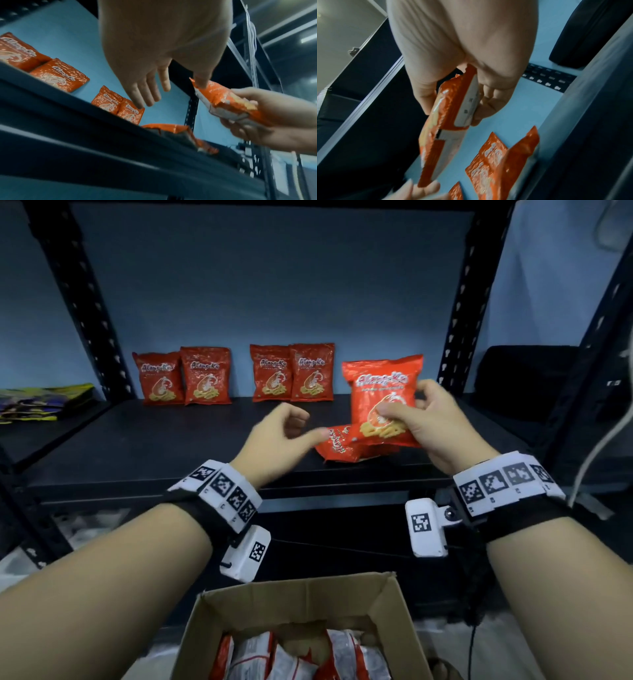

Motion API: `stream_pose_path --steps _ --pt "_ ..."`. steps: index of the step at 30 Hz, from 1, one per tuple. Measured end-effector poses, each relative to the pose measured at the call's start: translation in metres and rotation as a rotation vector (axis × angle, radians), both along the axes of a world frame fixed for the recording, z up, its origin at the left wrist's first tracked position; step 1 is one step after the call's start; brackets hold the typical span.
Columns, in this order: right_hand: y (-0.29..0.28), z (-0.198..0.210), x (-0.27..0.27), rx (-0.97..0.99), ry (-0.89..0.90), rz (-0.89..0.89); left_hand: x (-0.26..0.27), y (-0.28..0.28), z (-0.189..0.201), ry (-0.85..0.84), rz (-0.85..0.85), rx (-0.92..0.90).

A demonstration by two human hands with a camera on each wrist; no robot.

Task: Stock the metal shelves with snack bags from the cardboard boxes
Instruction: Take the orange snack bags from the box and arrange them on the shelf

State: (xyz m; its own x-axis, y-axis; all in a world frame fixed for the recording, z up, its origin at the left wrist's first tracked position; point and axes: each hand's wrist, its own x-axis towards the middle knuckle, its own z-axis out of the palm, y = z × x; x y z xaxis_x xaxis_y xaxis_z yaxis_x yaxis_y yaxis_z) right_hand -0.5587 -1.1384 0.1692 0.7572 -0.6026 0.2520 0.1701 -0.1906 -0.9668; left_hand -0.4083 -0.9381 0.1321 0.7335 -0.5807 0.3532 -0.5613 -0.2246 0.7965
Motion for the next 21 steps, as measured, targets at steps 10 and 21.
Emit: stream_pose_path --steps 10,21 --pt "-0.068 -0.027 -0.009 0.008 0.15 -0.382 0.006 -0.039 -0.026 -0.156 -0.004 0.36" --pt "-0.088 -0.052 -0.002 -0.282 0.281 -0.536 0.016 -0.036 -0.03 -0.157 0.132 0.225"
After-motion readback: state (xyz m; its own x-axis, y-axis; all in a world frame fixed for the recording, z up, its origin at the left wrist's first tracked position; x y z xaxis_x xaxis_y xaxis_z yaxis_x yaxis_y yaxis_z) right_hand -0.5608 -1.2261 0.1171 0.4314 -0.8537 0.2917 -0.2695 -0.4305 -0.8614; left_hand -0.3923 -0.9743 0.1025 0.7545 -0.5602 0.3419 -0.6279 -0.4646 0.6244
